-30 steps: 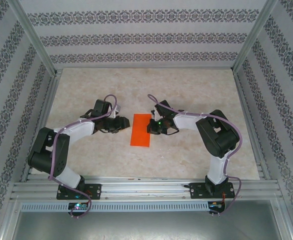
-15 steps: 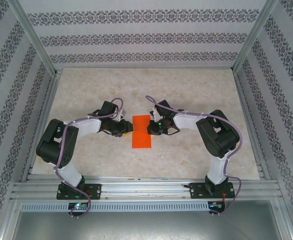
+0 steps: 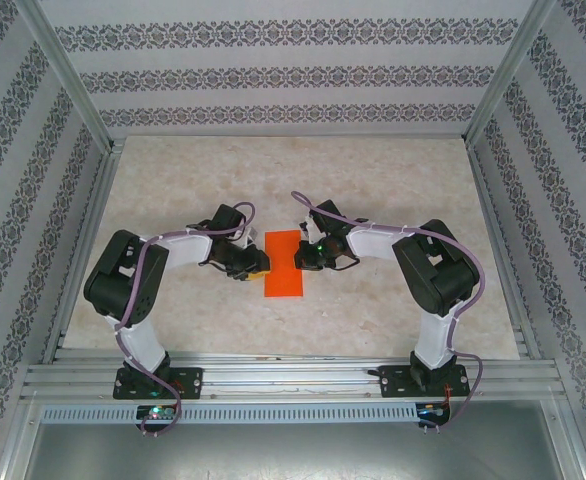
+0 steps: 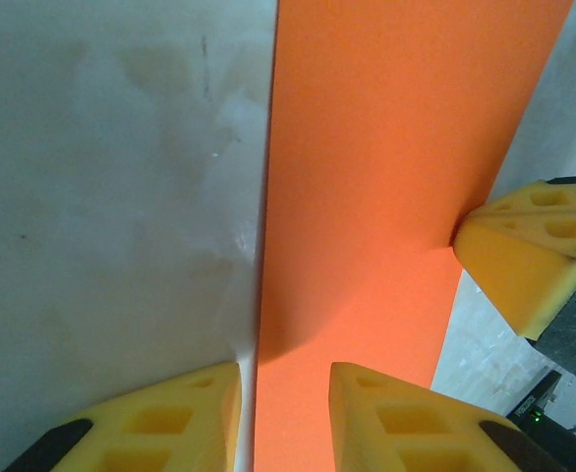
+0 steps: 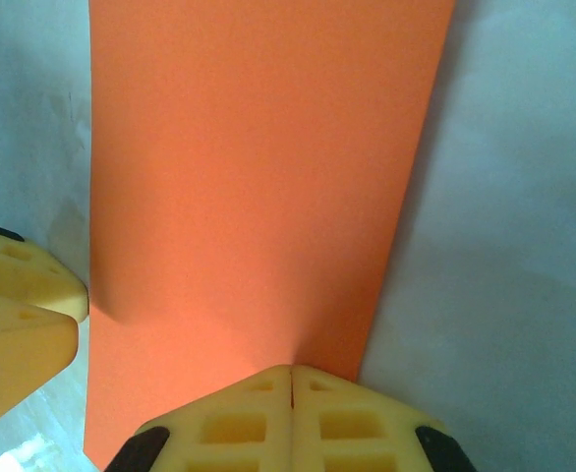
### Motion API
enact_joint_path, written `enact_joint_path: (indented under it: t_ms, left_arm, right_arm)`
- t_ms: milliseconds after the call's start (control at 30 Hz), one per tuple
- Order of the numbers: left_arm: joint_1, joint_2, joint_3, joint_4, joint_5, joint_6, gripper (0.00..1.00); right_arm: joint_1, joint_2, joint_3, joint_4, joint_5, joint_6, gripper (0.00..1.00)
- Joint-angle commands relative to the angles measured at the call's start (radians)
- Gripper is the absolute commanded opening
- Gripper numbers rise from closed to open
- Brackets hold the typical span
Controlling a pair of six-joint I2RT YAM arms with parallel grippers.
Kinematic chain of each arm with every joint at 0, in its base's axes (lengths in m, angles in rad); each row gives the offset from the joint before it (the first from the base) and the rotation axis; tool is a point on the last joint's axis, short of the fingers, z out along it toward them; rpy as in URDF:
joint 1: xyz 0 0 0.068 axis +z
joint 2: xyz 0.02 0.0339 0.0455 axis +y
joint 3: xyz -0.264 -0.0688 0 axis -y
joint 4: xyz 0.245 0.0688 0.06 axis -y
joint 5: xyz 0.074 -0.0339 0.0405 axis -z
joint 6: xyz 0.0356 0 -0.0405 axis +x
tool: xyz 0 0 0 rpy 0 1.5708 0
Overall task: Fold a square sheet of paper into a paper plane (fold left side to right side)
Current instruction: Third fold the triangle at the center of the table.
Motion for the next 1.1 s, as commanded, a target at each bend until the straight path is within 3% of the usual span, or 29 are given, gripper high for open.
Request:
enact_joint_path:
  t_ms: [0, 367, 600, 833, 1067]
  left_arm:
    - [-0.024, 0.038, 0.020, -0.028, -0.002, 0.022, 0.29]
    - [-0.045, 0.028, 0.026, 0.101, 0.117, -0.063, 0.29]
    - [-0.046, 0.004, 0.021, 0.083, 0.068, -0.058, 0.35]
    - [-0.046, 0.000, 0.010, 0.188, 0.055, -0.124, 0.39]
    - [-0.047, -0.008, 0.035, 0.140, 0.034, -0.100, 0.31]
  right_arm:
    - [-0.007, -0.004, -0.007, -0.078, 0.039, -0.008, 0.00]
    - [-0.008, 0.003, -0.007, -0.077, 0.035, -0.005, 0.00]
    - [-0.007, -0.003, -0.012, -0.075, 0.035, -0.004, 0.00]
    - [-0.007, -0.008, -0.017, -0.076, 0.033, -0.007, 0.00]
    - [-0.009, -0.019, -0.028, -0.070, 0.040, -0.007, 0.00]
